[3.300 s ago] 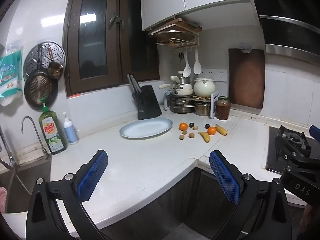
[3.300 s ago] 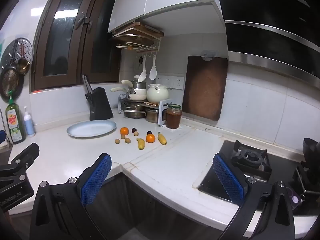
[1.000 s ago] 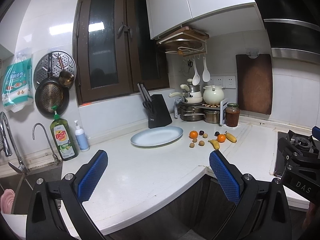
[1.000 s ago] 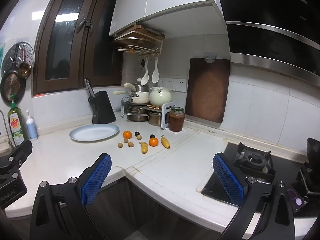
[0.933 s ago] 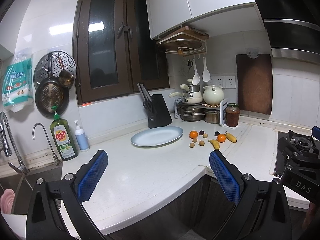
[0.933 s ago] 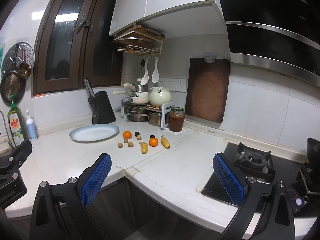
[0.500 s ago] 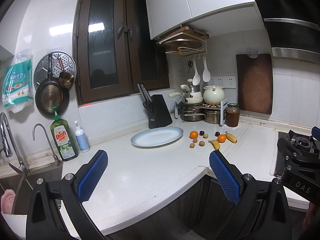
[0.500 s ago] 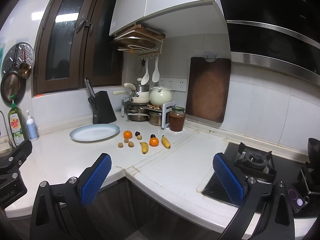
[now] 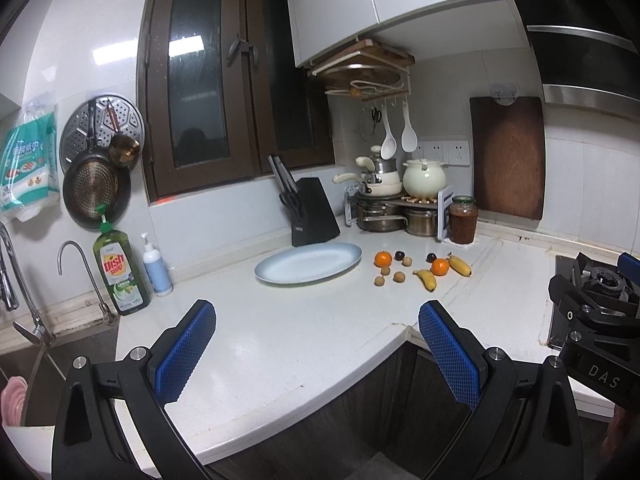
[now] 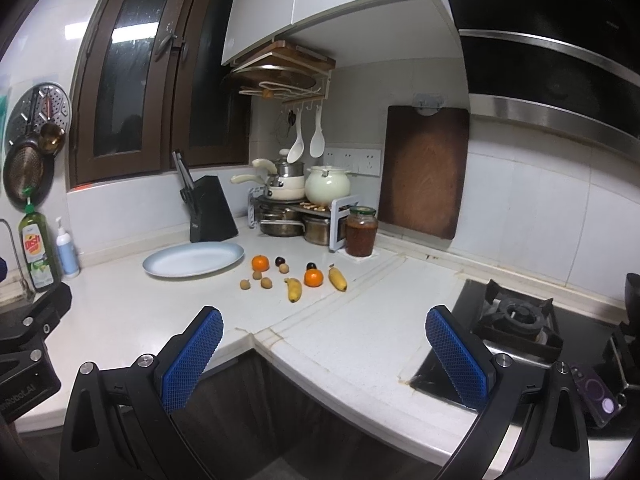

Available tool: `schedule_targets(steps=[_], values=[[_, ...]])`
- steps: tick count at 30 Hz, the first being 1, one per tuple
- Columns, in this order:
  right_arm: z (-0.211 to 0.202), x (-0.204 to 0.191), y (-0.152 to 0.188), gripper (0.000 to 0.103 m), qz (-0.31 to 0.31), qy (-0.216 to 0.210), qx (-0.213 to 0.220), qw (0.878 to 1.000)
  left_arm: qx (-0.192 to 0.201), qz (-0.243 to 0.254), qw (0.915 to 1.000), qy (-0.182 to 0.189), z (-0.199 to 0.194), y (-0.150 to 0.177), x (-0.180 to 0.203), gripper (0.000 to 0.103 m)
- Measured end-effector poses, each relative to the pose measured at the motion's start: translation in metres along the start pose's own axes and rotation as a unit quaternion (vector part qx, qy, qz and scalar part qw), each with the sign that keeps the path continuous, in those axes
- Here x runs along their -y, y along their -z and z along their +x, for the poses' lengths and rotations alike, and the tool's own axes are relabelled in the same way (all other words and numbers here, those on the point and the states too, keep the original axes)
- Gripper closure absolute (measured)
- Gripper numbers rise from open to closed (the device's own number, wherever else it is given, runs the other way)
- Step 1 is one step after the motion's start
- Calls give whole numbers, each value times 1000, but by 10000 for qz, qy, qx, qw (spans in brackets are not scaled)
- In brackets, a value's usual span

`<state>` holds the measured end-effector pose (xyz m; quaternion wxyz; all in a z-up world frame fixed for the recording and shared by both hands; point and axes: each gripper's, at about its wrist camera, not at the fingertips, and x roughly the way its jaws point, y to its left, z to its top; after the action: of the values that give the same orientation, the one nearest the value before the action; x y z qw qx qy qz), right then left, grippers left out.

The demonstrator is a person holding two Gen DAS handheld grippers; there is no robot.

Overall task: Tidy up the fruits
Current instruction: 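Move both tools toward the fruits on the counter, then grasp a small brown fruit with the left tool while the right tool grasps a banana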

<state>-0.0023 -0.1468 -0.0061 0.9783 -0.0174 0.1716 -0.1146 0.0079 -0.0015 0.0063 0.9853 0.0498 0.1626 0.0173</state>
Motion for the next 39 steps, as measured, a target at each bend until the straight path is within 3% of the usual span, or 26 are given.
schedule_targets(steps=[18, 39], values=[[74, 3, -7, 0, 142, -19, -183, 9997, 24, 184, 9992, 350, 80, -14, 22, 0], [231, -36, -58, 0, 251, 418, -544, 9973, -310, 577, 9936, 925, 266, -65, 26, 0]])
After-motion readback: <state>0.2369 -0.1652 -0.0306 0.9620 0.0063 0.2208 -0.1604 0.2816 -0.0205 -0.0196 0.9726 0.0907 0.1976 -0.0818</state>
